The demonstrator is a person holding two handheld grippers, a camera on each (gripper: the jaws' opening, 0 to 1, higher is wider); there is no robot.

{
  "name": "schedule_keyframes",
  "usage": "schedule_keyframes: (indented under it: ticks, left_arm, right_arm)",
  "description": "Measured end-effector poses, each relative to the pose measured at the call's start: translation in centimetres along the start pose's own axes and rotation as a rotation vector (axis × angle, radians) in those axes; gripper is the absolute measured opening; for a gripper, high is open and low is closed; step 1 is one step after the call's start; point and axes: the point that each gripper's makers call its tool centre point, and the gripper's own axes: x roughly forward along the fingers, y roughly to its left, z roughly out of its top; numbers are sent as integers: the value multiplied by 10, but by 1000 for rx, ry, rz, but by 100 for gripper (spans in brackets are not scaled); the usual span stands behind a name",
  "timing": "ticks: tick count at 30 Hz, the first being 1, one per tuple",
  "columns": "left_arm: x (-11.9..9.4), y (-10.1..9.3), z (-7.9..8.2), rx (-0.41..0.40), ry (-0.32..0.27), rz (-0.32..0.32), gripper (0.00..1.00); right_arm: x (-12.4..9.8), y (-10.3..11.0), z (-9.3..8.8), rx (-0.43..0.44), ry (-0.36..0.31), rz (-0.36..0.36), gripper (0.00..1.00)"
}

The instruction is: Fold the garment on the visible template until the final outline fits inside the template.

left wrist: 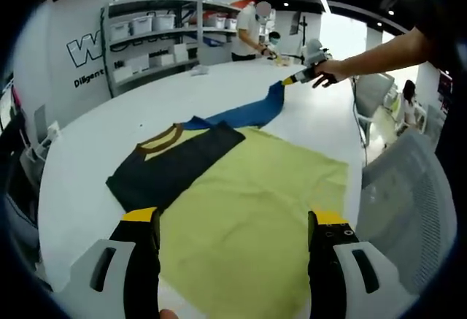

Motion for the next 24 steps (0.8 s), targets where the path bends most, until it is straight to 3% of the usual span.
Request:
schedule_keyframes:
  ticks: [24]
  left_arm:
    - [-21,5,-16,-17,-5,44,82]
  right_arm:
    - [-22,56,73,-68,-129,126,0]
